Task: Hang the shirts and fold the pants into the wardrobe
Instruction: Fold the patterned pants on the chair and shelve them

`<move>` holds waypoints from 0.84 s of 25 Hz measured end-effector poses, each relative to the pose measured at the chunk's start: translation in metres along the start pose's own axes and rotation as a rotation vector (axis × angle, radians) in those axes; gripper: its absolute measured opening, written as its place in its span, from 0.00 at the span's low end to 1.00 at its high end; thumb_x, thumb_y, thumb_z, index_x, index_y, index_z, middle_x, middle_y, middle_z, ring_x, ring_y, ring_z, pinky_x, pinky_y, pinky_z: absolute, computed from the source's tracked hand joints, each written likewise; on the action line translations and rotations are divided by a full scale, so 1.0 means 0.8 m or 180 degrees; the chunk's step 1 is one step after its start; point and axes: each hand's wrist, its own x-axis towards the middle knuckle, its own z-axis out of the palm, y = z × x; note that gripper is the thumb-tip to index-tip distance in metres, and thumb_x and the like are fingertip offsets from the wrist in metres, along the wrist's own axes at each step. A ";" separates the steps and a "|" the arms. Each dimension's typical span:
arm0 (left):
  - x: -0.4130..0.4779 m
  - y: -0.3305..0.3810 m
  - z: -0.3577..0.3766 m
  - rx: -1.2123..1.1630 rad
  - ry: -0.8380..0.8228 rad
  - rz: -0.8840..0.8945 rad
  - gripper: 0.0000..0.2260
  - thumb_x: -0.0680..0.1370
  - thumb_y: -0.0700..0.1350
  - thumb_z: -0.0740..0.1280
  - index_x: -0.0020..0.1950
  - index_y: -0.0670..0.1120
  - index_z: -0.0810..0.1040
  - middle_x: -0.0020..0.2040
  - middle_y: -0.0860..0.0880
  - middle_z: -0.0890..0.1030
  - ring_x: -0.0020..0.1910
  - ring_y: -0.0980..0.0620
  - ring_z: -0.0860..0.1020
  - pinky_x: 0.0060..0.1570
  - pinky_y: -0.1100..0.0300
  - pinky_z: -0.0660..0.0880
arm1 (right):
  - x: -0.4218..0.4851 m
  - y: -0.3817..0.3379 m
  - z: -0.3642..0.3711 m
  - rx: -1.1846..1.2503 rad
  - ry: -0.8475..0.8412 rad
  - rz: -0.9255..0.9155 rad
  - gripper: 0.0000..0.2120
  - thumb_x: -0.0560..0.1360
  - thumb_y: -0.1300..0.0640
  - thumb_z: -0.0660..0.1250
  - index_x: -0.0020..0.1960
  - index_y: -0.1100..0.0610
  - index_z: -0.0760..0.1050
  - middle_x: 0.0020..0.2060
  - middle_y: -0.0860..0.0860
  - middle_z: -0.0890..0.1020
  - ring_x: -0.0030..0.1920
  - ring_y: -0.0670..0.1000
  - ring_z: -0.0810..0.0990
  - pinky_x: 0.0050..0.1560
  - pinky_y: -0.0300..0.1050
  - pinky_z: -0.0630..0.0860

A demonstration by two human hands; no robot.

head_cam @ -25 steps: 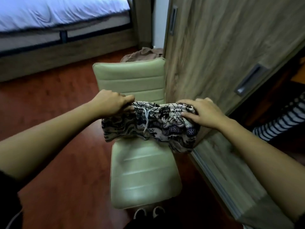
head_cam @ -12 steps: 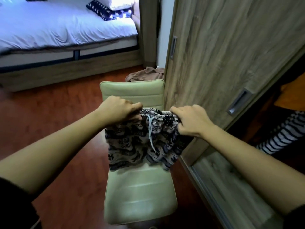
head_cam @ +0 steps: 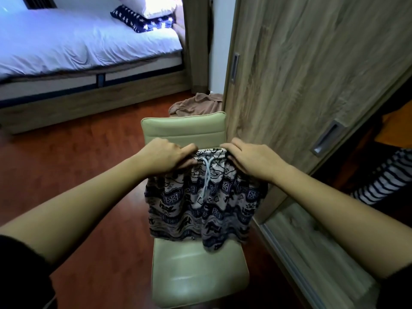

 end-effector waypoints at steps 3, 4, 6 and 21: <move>0.013 -0.018 -0.003 0.0063 -0.0208 -0.0050 0.18 0.78 0.61 0.48 0.46 0.47 0.64 0.24 0.47 0.77 0.19 0.46 0.75 0.19 0.62 0.66 | 0.008 0.006 -0.008 0.0003 -0.0127 0.0086 0.28 0.75 0.40 0.41 0.64 0.51 0.69 0.50 0.50 0.81 0.45 0.53 0.82 0.29 0.43 0.71; 0.014 -0.021 -0.001 0.0046 -0.0222 -0.0141 0.18 0.78 0.60 0.49 0.45 0.46 0.66 0.26 0.46 0.78 0.20 0.45 0.76 0.20 0.61 0.67 | 0.012 0.008 -0.008 -0.0094 -0.0179 0.0130 0.30 0.74 0.35 0.40 0.61 0.50 0.71 0.47 0.49 0.82 0.45 0.53 0.83 0.29 0.42 0.70; 0.016 -0.015 0.006 -0.0063 -0.0219 -0.0543 0.20 0.79 0.59 0.49 0.46 0.44 0.69 0.35 0.43 0.81 0.30 0.42 0.80 0.25 0.57 0.70 | 0.023 0.003 -0.001 -0.0337 -0.0227 0.0397 0.29 0.74 0.31 0.43 0.51 0.50 0.73 0.41 0.49 0.83 0.43 0.55 0.82 0.29 0.41 0.66; 0.050 0.054 -0.004 -0.2612 -0.0672 -0.3258 0.17 0.78 0.54 0.61 0.38 0.43 0.78 0.40 0.43 0.81 0.46 0.41 0.79 0.39 0.56 0.69 | 0.065 -0.053 0.018 0.4389 -0.0457 0.3239 0.19 0.78 0.44 0.59 0.37 0.57 0.71 0.29 0.54 0.74 0.23 0.46 0.77 0.37 0.42 0.79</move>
